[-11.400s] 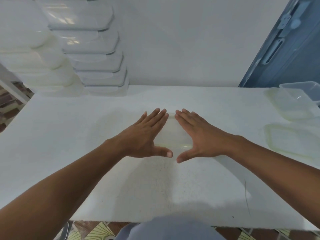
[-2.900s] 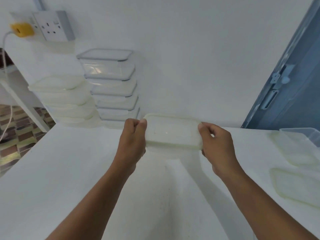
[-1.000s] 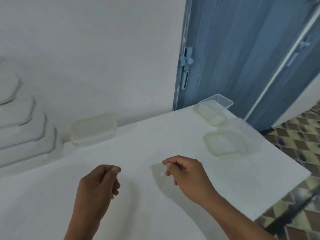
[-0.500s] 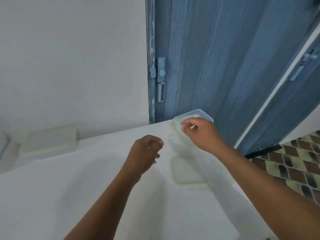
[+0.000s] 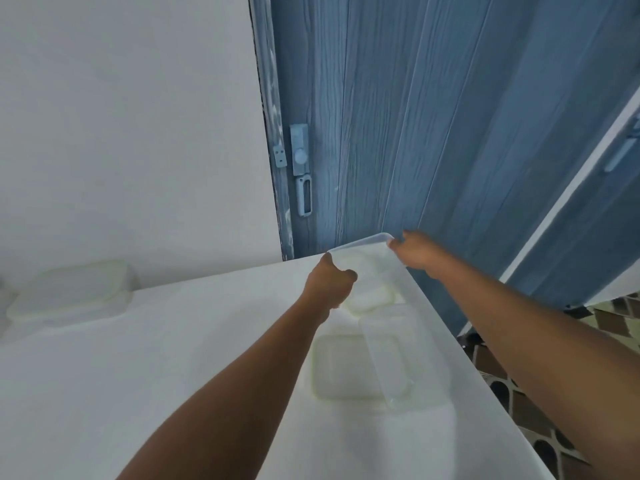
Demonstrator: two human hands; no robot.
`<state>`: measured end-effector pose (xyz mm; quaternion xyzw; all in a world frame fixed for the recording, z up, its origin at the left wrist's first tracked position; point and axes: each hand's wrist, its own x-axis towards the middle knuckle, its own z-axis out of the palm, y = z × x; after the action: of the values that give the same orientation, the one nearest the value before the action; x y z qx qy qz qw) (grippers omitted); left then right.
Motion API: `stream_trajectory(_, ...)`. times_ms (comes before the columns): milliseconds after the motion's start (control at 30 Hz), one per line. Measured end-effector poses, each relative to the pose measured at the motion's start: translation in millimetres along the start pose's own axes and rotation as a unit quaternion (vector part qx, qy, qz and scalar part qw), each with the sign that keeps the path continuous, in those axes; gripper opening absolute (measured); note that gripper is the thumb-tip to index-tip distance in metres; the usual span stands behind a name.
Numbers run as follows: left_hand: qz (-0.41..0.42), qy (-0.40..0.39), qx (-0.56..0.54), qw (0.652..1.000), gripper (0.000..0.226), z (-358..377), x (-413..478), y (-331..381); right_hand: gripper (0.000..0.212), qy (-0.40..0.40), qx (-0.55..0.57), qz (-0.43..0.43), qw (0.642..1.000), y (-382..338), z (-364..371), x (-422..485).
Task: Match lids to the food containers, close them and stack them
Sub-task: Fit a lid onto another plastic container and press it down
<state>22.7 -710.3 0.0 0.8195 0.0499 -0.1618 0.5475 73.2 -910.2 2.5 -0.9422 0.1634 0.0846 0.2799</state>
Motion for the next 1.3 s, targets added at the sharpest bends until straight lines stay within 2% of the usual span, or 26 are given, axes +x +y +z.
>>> stream_trajectory(100, 0.012, 0.017, 0.011, 1.0, 0.063, 1.8, -2.9, -4.5, 0.046, 0.009, 0.031, -0.005, 0.999, 1.9, 8.6, 2.4)
stream_trajectory(233, 0.018, 0.067, 0.006, 0.998, 0.072, -14.7, -10.9, -8.5, 0.046, 0.083, 0.016, -0.025, 0.996, -16.2, 15.5, -8.2)
stream_trajectory(367, 0.055, 0.123, 0.013, 0.991, 0.067, -50.1, -31.0, -20.9, 0.048, 0.114, 0.022, -0.081, 0.99, -47.5, 28.6, -45.4)
stream_trajectory(500, 0.053, 0.16, -0.024, 0.985, 0.065, -101.3, -60.3, -46.9, 0.037, 0.093, 0.097, -0.13, 0.982, -78.1, 48.6, -88.3)
stream_trajectory(767, 0.036, 0.211, -0.156, 0.964, 0.062, -210.0, -137.7, -111.5, 0.018, 0.059, 0.244, -0.135, 0.959, -141.9, 119.8, -178.9)
stream_trajectory(933, 0.049, 0.28, -0.139, 0.948, 0.031, -271.8, -185.9, -156.4, 0.014, -0.012, 0.342, -0.117, 0.932, -181.0, 182.1, -233.9)
stream_trajectory(1033, 0.044, 0.311, -0.129, 0.941, 0.017, -295.4, -208.7, -180.6, 0.019, -0.027, 0.371, -0.106, 0.922, -199.0, 216.2, -261.1)
stream_trajectory(1200, 0.017, 0.339, -0.122, 0.933, 0.033, -311.0, -228.2, -223.6, 0.046, -0.044, 0.405, -0.054, 0.912, -213.9, 255.2, -296.5)
stream_trajectory(1300, -0.003, 0.33, -0.129, 0.935, 0.046, -311.4, -235.2, -248.9, 0.051, -0.076, 0.412, -0.003, 0.908, -215.4, 265.6, -307.8)
